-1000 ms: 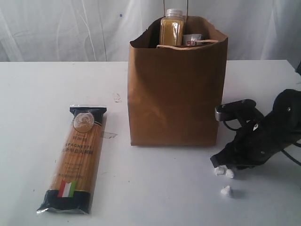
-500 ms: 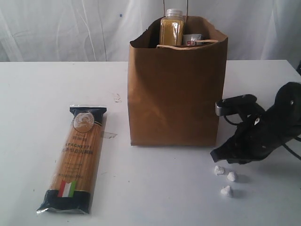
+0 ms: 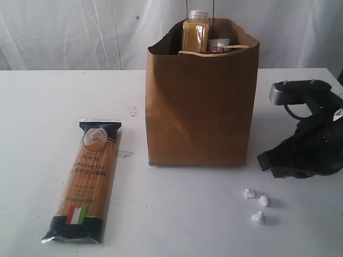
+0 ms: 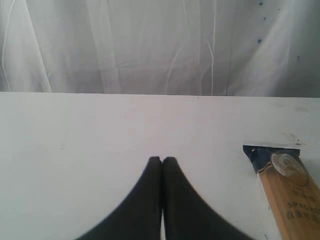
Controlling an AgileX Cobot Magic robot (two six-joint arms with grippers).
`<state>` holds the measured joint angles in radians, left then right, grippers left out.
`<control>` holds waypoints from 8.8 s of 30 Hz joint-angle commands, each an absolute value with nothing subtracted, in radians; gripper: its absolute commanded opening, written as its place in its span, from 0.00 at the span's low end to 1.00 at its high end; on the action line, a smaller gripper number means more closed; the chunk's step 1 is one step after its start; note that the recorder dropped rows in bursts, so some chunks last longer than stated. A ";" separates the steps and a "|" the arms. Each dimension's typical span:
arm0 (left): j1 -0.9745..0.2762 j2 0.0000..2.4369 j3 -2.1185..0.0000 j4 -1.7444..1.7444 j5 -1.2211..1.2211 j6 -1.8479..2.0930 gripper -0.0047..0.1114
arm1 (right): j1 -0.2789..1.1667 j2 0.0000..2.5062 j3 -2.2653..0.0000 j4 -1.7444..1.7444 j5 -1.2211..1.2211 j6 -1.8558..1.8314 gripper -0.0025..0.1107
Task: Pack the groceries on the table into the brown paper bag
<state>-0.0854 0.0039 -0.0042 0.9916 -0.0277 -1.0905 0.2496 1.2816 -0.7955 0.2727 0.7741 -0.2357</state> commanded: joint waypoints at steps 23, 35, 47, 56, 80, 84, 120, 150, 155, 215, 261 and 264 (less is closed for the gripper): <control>-0.093 0.000 0.000 1.002 -0.032 -1.091 0.04 | 0.249 1.264 -1.242 0.871 0.601 -0.433 0.14; -0.093 0.000 0.000 1.002 -0.032 -1.091 0.04 | 0.249 1.595 -1.400 0.862 0.526 -0.491 0.25; -0.093 0.000 0.000 1.002 -0.032 -1.091 0.04 | 0.248 1.503 -1.400 0.711 0.619 -0.493 0.27; -0.093 0.000 0.000 1.002 -0.032 -1.091 0.04 | 0.248 1.253 -1.381 0.104 0.728 -0.359 0.22; -0.093 0.000 0.000 1.002 -0.032 -1.091 0.04 | 0.249 1.073 -0.662 -0.015 0.605 0.042 0.02; -0.093 0.000 0.000 1.002 -0.032 -1.091 0.04 | 0.249 1.073 -0.662 0.224 0.608 -0.225 0.02; -0.093 0.000 0.000 1.002 -0.032 -1.091 0.04 | 0.249 1.598 -0.675 0.410 0.374 -0.538 0.30; -0.093 0.000 0.000 1.002 -0.032 -1.091 0.04 | 0.249 1.606 -0.725 0.584 0.510 -0.526 0.02; -0.093 0.000 0.000 1.002 -0.032 -1.091 0.04 | 0.249 1.548 -0.723 0.679 0.748 -0.584 0.02; -0.093 0.000 0.000 1.002 -0.032 -1.091 0.04 | 0.249 1.475 -1.247 1.008 0.451 -0.721 0.06; -0.093 0.000 0.000 1.002 -0.032 -1.091 0.04 | 0.248 0.946 -0.916 -0.377 0.668 0.187 0.02; -0.093 0.000 0.000 1.002 -0.032 -1.091 0.04 | 0.248 0.945 -0.814 -0.361 0.669 0.228 0.02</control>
<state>-0.0854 0.0039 -0.0042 0.9916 -0.0277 -1.0905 0.2496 0.9493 -0.8923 -0.3661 0.6611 0.1868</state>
